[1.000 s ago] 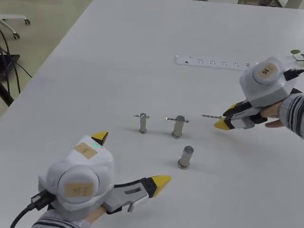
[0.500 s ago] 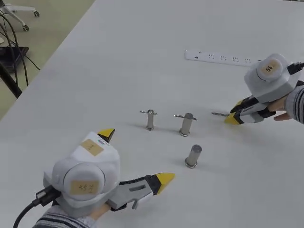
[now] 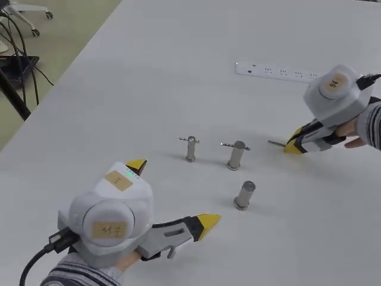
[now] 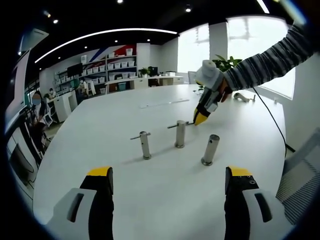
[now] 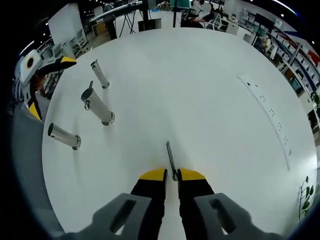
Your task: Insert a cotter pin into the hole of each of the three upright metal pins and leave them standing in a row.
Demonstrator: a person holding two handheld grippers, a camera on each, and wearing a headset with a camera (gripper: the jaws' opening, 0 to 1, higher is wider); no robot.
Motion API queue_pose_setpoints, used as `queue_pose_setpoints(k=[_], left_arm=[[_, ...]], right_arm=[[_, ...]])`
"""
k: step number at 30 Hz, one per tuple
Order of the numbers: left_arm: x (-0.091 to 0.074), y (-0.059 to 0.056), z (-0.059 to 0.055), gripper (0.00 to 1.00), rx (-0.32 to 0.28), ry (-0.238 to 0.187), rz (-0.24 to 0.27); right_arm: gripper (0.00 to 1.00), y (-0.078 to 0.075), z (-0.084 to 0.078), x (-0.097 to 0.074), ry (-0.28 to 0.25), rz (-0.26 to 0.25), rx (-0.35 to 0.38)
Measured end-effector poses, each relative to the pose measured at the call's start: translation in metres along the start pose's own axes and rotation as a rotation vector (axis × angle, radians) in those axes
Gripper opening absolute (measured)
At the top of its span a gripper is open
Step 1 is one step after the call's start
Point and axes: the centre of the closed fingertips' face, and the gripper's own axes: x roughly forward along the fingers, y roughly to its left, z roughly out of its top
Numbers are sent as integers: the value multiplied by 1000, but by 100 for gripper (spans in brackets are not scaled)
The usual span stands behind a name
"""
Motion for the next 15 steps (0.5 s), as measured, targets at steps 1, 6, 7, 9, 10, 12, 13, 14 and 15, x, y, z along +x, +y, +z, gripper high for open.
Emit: queue_pose_setpoints(k=[1,6,7,9,10,12,13,14,15], left_arm=[[0,0,0,92,1,-1,-1],[0,-1,1,91,3,-1,-2],[0,-1,1,91,3,-4,-3],[-1,-1,2,91,1,-5,-4],[-1,-1,2,91,1,-5,-3],[-1,0,1,91,2,-1,-2],[-2,-1,1,91,3,0,-3],[-2,-1,2,91,3,-2,-4],[-3,-2,2,91,1,-5,-6]], right_arm=[[2,0,0,0,3,-4,-3],[0,-1,0,1,19,-28,-34],[0,-1,1,1,22,-31,-41],[0,1,1,1,27,-34,-48],[0,2,1,0,28,-35,-51],[0,3,1,0,30,-32,-83],[0,3,1,0,31,-31,-97],[0,1,1,0,33,-33,-94],[0,0,0,-1,41,-41,-102]])
